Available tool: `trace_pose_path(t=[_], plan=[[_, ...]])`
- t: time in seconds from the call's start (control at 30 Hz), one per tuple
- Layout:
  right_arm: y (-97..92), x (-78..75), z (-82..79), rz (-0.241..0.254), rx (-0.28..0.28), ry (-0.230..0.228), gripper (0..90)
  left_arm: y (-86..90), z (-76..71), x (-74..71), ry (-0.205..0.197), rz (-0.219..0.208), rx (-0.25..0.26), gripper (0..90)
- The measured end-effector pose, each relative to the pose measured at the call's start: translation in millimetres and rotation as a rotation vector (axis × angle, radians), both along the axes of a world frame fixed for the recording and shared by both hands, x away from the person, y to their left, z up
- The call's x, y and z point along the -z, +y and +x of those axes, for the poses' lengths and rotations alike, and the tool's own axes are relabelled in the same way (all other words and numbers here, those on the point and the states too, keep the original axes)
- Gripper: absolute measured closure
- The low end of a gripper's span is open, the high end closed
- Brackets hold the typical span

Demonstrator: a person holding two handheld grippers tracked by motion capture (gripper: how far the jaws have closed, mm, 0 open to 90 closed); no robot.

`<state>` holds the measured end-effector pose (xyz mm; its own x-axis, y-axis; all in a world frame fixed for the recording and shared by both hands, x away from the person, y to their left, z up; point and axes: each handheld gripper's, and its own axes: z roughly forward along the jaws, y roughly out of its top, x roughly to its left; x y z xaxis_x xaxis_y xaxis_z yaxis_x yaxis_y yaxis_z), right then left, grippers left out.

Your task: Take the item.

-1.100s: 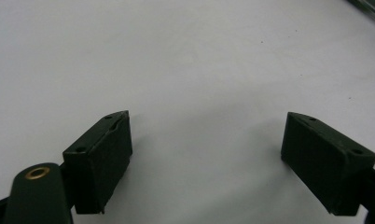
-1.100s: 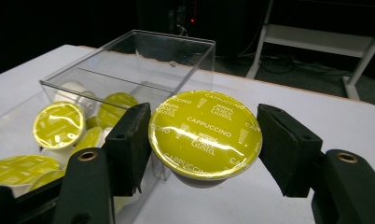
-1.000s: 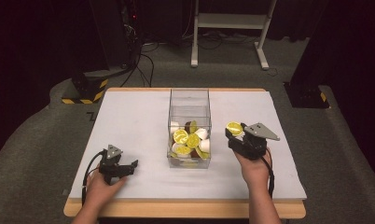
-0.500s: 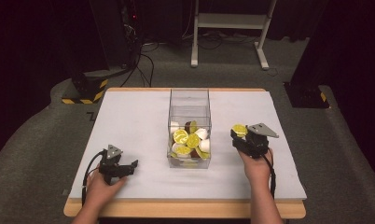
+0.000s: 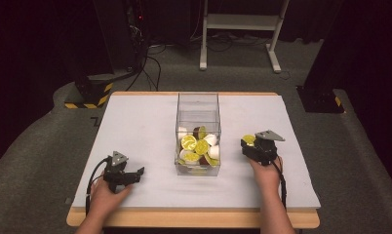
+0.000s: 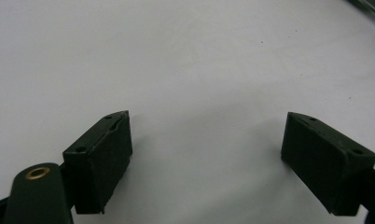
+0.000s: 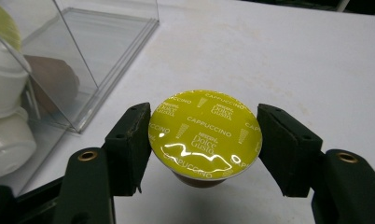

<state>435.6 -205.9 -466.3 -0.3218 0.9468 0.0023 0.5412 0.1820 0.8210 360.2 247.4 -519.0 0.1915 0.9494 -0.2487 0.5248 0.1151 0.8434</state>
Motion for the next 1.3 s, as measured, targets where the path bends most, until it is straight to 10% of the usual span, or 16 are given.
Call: trace_pose_path(t=[1.3], plan=[[-16.1,22.8,12.0,-0.031,0.065,0.056,37.5,-0.2,0.1,0.1,-0.002,-0.003,-0.002,16.4]])
